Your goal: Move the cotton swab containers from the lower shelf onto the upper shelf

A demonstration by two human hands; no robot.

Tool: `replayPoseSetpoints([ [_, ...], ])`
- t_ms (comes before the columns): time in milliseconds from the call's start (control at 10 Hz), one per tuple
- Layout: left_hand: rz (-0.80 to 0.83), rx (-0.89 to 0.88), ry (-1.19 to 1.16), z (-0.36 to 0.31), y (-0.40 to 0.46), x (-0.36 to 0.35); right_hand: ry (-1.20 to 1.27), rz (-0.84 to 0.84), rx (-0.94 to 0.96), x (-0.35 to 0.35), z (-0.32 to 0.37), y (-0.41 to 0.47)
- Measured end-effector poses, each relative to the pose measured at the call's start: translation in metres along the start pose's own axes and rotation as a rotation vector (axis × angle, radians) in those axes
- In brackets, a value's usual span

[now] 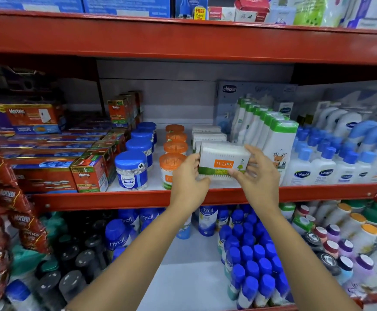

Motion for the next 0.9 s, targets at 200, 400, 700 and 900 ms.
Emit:
replayPoseSetpoints([
  [200,0.012,0.142,0.024,0.024,0.014,-0.013,-0.155,0.076,0.049,-0.01,-0.026,0.015],
  [400,0.033,0.196,0.02,0.033,0.016,-0.015,-0.192,0.105,0.019,-0.017,-0.04,0.009],
  [700,0.056,0.256,0.059,0.031,0.021,-0.011,-0.237,0.133,0.016,-0.02,-0.04,0.007],
  [900,0.004,0.123,0.15,0.012,0.003,-0.011,-0.353,0.074,0.061,-0.017,-0.016,-0.007],
])
Point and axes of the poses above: each hand's wrist, its own y-axis towards the middle knuckle, its own x-axis out of the back of the hand, z = x × y, the point moved 3 cm from there along y, towards the middle knuckle, and after that the axes turned 5 degrees about -y, right-handed, at the moved point
